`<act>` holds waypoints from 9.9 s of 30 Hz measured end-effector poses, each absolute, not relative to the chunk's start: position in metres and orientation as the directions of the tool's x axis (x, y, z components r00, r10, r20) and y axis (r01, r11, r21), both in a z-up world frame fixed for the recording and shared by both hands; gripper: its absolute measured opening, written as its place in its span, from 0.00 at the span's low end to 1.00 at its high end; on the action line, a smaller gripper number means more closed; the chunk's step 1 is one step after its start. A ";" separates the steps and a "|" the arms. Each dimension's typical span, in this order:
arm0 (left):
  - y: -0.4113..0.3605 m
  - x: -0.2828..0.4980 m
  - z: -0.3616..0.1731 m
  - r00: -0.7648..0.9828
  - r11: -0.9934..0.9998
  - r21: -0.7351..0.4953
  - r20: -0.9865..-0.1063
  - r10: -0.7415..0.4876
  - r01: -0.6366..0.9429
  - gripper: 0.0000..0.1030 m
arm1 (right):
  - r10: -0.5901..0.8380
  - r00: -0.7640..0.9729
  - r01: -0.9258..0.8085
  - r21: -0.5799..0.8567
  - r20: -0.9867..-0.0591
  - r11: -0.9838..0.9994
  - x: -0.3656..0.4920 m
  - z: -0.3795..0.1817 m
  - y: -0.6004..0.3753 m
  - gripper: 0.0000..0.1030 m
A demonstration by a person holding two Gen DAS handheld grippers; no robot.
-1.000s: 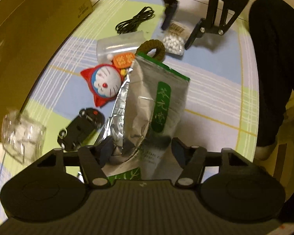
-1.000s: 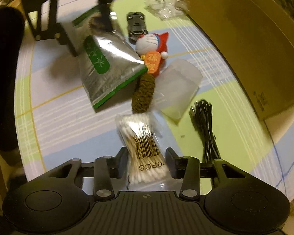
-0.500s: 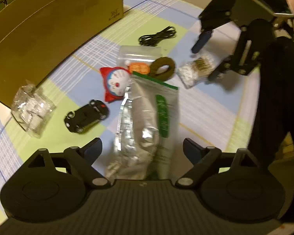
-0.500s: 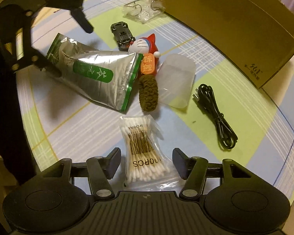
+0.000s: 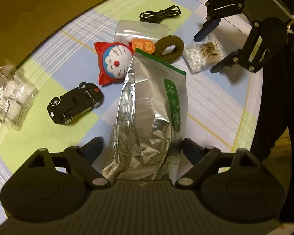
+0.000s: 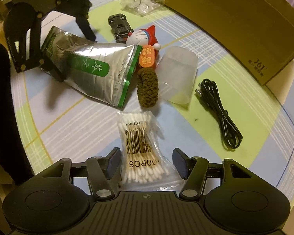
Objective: Organize objects
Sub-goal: 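Grasp the silver tea bag with the left tool while the right tool grasps the cotton swab bag, then lift and carry the tea bag and cotton swab bag over the cardboard box, then open the left tool releasing the tea bag while the right tool drops the swabs, then withdraw both tools from the cardboard box back over the table, then move both tools toward the red cat doll and black toy car, then grasp the black toy car with the left tool while the right tool grasps the brown hair tie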
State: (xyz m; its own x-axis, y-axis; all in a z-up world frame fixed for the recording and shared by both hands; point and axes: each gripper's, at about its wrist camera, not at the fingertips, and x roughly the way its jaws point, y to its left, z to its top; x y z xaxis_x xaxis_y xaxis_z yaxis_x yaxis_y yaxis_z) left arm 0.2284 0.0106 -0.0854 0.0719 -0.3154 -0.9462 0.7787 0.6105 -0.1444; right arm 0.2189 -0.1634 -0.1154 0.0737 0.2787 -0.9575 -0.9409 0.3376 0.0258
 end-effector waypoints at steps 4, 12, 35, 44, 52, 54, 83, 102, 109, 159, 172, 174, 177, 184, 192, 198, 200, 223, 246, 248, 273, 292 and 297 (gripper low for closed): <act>0.012 0.224 -0.085 0.070 0.627 -0.150 -0.948 -0.312 0.764 0.69 | 0.275 0.074 -0.936 0.029 -0.958 0.351 0.217 -0.113 -0.163 0.38; 0.009 0.212 -0.079 0.083 0.653 -0.146 -0.948 -0.307 0.743 0.48 | 0.284 0.091 -0.913 0.034 -0.955 0.407 0.211 -0.109 -0.164 0.25; 0.013 0.199 -0.059 0.159 0.830 -0.172 -0.942 -0.297 0.531 0.34 | 0.384 0.156 -0.747 0.146 -0.910 0.649 0.179 -0.075 -0.184 0.21; 0.028 0.177 -0.014 0.276 0.911 -0.221 -0.905 -0.325 0.349 0.34 | 0.417 0.231 -0.696 0.150 -0.879 0.702 0.161 -0.043 -0.175 0.21; 0.030 0.161 0.019 0.374 0.945 -0.184 -0.885 -0.279 0.270 0.34 | 0.432 0.276 -0.706 0.124 -0.859 0.697 0.153 -0.015 -0.161 0.21; 0.030 0.158 0.027 0.386 0.947 -0.181 -0.880 -0.276 0.265 0.34 | 0.434 0.285 -0.706 0.120 -0.854 0.698 0.152 -0.011 -0.160 0.21; 0.025 0.193 0.075 0.463 0.950 -0.150 -0.845 -0.267 0.275 0.34 | 0.448 0.369 -0.692 0.081 -0.814 0.717 0.201 0.038 -0.157 0.21; 0.057 0.340 0.118 0.548 0.978 -0.082 -0.818 -0.175 0.190 0.34 | 0.450 0.448 -0.635 0.080 -0.773 0.768 0.349 0.069 -0.121 0.21; 0.062 0.388 0.110 0.548 0.981 -0.093 -0.819 -0.172 0.170 0.34 | 0.446 0.455 -0.615 0.090 -0.771 0.784 0.391 0.062 -0.105 0.21; 0.069 0.436 0.080 0.589 0.983 -0.084 -0.791 -0.164 0.162 0.46 | 0.466 0.535 -0.506 0.174 -0.705 0.845 0.444 0.032 -0.111 0.37; 0.075 0.409 0.070 0.589 0.983 -0.089 -0.791 -0.168 0.162 0.50 | 0.461 0.548 -0.488 0.181 -0.698 0.854 0.429 0.037 -0.130 0.55; 0.075 0.401 0.070 0.591 0.982 -0.095 -0.788 -0.174 0.162 0.52 | 0.461 0.543 -0.488 0.182 -0.702 0.853 0.422 0.038 -0.133 0.55; 0.074 0.390 0.073 0.595 0.982 -0.095 -0.784 -0.175 0.164 0.53 | 0.460 0.536 -0.488 0.184 -0.708 0.853 0.412 0.041 -0.138 0.55; 0.072 0.354 0.089 0.614 0.980 -0.115 -0.767 -0.190 0.160 0.64 | 0.471 0.522 -0.485 0.206 -0.711 0.850 0.370 0.053 -0.154 0.55; 0.067 0.296 0.103 0.631 0.978 -0.125 -0.748 -0.204 0.168 0.76 | 0.493 0.507 -0.485 0.238 -0.707 0.841 0.303 0.061 -0.178 0.55; 0.061 0.244 0.108 0.646 0.976 -0.125 -0.733 -0.212 0.179 0.86 | 0.502 0.503 -0.517 0.220 -0.703 0.827 0.248 0.060 -0.193 0.55; 0.059 0.225 0.109 0.659 0.977 -0.112 -0.724 -0.205 0.180 0.93 | 0.504 0.506 -0.512 0.226 -0.700 0.828 0.231 0.058 -0.201 0.56; 0.055 0.094 0.068 0.654 0.986 -0.046 -0.743 -0.142 0.162 0.99 | 0.488 0.483 -0.494 0.234 -0.727 0.837 0.111 0.025 -0.236 0.55; 0.051 0.095 0.048 0.616 0.985 -0.044 -0.775 -0.139 0.167 0.99 | 0.490 0.464 -0.498 0.240 -0.738 0.833 0.114 0.018 -0.230 0.55; 0.051 0.095 0.047 0.613 0.984 -0.045 -0.777 -0.142 0.170 0.99 | 0.488 0.461 -0.501 0.236 -0.741 0.832 0.115 0.016 -0.229 0.55; 0.045 0.159 0.004 0.512 0.801 0.153 -0.833 -0.210 0.578 0.97 | 0.448 0.273 -0.887 -0.043 -0.851 0.460 0.164 -0.046 -0.170 0.55; 0.032 0.235 -0.050 0.423 0.583 0.198 -0.862 -0.279 0.788 0.78 | 0.438 0.254 -0.932 -0.097 -0.862 0.349 0.207 -0.088 -0.129 0.34; 0.028 0.250 -0.061 0.395 0.529 0.199 -0.873 -0.287 0.825 0.71 | 0.406 0.285 -0.939 -0.168 -0.868 0.302 0.202 -0.095 -0.123 0.17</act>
